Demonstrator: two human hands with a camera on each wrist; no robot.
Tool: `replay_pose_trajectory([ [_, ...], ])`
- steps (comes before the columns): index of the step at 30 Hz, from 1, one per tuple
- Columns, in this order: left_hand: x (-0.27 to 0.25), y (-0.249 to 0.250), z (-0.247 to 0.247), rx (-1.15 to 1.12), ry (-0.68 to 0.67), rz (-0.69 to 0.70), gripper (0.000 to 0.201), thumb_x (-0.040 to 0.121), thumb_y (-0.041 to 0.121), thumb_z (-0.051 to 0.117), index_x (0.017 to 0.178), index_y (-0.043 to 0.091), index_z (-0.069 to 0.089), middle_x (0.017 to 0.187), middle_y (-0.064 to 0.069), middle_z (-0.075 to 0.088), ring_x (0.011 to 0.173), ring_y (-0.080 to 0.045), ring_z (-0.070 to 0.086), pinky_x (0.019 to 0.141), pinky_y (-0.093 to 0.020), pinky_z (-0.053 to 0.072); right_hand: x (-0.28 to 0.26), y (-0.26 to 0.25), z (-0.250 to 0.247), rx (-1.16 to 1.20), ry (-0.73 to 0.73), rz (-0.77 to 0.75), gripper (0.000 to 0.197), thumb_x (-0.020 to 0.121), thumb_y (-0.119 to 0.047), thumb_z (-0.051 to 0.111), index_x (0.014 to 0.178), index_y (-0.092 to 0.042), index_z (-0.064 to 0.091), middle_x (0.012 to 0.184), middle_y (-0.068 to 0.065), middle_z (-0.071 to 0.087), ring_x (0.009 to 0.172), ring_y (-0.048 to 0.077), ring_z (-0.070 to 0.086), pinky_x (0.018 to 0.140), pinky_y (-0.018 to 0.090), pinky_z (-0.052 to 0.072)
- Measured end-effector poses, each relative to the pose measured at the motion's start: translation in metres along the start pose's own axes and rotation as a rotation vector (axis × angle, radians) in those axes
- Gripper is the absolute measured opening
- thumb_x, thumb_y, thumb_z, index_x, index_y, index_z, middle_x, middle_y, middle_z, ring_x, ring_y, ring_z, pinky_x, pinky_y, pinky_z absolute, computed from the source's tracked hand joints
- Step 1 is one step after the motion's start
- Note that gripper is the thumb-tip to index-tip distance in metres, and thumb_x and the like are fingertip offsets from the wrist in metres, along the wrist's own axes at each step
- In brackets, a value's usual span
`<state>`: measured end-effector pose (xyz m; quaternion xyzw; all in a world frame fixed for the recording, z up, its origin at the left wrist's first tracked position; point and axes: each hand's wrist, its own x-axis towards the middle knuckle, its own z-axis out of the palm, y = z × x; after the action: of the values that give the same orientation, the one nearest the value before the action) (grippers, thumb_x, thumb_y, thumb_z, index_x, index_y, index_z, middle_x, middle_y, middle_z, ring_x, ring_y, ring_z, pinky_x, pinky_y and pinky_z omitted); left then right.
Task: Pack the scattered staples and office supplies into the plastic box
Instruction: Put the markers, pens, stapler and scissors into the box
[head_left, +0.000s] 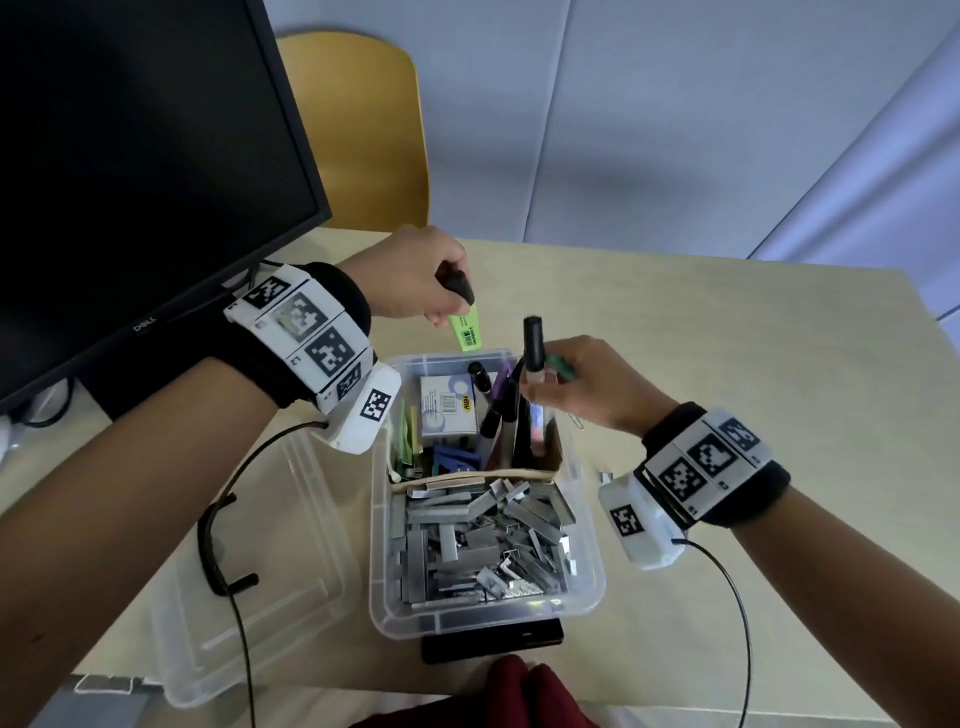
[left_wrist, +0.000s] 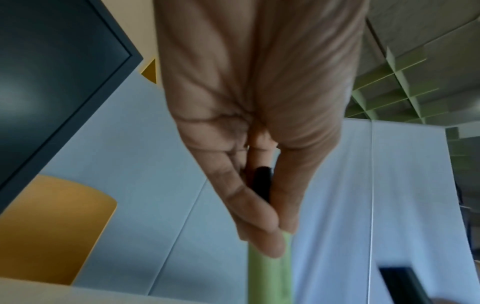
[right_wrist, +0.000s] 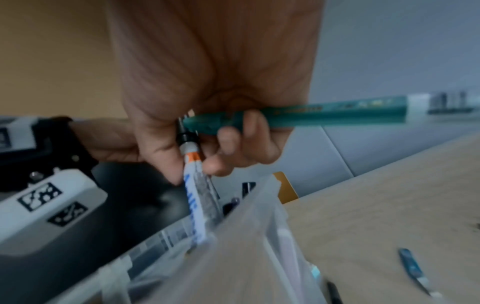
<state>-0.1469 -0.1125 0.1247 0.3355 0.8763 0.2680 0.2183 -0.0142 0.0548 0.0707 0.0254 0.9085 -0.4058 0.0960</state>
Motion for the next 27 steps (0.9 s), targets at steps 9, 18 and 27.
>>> replay_pose_trajectory([
  [9, -0.009, 0.012, 0.044, 0.175, -0.316, -0.036, 0.015, 0.085, 0.018, 0.066, 0.079, 0.006, 0.060, 0.074, -0.006, 0.070, 0.061, -0.009, 0.064, 0.061, -0.018, 0.048, -0.010, 0.005, 0.015, -0.106, -0.018, 0.055, 0.022, 0.076, -0.012, 0.068, 0.065, -0.024, 0.053, 0.069, 0.001, 0.055, 0.063, 0.014, 0.048, 0.056, 0.020, 0.035],
  [18, 0.009, 0.033, 0.073, 0.271, -0.388, -0.053, 0.021, 0.081, 0.015, 0.069, 0.072, 0.007, 0.052, 0.054, 0.002, 0.062, 0.058, -0.010, 0.067, 0.047, -0.017, 0.042, -0.008, 0.012, 0.017, -0.390, -0.013, 0.116, 0.030, 0.071, -0.032, 0.076, 0.082, -0.008, 0.062, 0.076, 0.001, 0.053, 0.074, 0.017, 0.047, 0.060, 0.027, 0.030],
  [27, 0.005, 0.037, 0.100, 0.604, -0.460, -0.090, 0.033, 0.083, 0.014, 0.067, 0.110, -0.004, 0.059, 0.066, -0.002, 0.048, 0.058, -0.015, 0.051, 0.054, -0.020, 0.041, -0.002, 0.011, 0.026, -0.468, 0.097, 0.077, 0.025, 0.081, -0.018, 0.066, 0.106, -0.015, 0.064, 0.096, 0.000, 0.055, 0.096, 0.025, 0.055, 0.068, 0.027, 0.035],
])
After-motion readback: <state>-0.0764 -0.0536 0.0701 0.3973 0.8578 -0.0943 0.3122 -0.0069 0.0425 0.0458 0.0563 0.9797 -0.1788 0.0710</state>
